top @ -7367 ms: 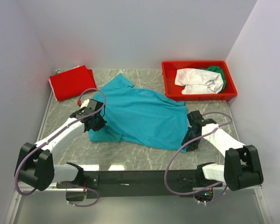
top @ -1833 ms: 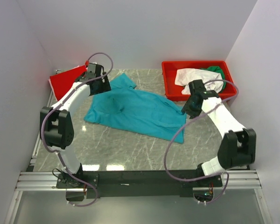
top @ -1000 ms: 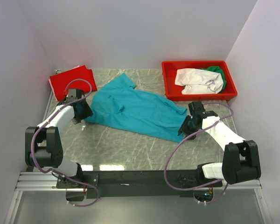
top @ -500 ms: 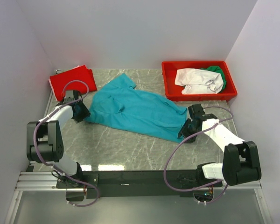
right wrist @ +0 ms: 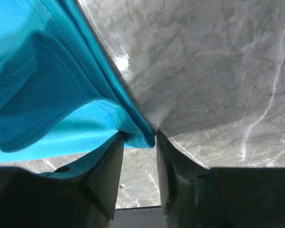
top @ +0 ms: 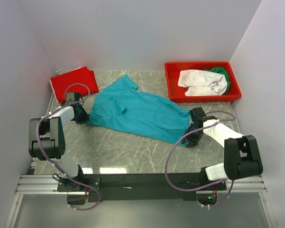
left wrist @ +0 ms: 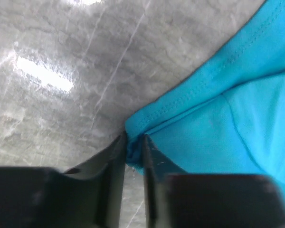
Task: Fold and stack the t-shirts
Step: Fold the tshirt
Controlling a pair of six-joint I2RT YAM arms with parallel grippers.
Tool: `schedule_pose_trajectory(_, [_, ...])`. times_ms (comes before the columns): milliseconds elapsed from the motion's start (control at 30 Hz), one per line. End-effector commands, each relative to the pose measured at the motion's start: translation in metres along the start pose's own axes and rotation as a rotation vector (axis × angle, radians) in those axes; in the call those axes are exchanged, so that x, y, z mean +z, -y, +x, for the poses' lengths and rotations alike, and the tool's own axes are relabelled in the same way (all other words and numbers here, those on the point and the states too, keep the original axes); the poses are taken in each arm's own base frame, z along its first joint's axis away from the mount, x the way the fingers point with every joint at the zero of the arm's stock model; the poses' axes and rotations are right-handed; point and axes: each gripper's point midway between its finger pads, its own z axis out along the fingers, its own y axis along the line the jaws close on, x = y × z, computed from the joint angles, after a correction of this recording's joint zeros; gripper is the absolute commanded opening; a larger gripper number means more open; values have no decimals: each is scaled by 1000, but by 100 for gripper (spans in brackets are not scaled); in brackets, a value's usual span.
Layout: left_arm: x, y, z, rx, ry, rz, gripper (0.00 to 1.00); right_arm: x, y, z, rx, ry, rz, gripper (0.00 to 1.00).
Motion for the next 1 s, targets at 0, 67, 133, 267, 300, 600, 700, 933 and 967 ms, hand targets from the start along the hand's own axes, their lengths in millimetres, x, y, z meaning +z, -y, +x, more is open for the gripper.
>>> schedule_pose_trajectory(0, [2,10,-19,16,38,40,18,5,-7,-12,21,44,3,39])
schedule_pose_trajectory(67, [4,10,-20,19,33,45,10,8,-7,-15,19,45,18,30])
schedule_pose_trajectory(133, [5,8,-22,25,32,41,5,9,-7,-17,14,46,29,15])
schedule_pose_trajectory(267, [1,0,-30,36,47,17,1,7,-3,-18,4,50,59,0])
schedule_pose_trajectory(300, [-2,-4,-36,37,63,12,1,6,-1,-17,3,46,64,0])
schedule_pose_trajectory(600, [-19,-13,-35,30,61,8,1,-5,26,-8,-39,45,168,0])
schedule_pose_trajectory(700, [-25,-19,-32,25,68,-11,1,-11,30,-2,-65,42,193,0])
schedule_pose_trajectory(933, [-43,-32,-21,9,60,-52,1,-15,32,21,-98,1,217,0])
schedule_pose_trajectory(967, [-44,-33,-20,6,62,-58,1,-16,29,27,-109,-3,215,0])
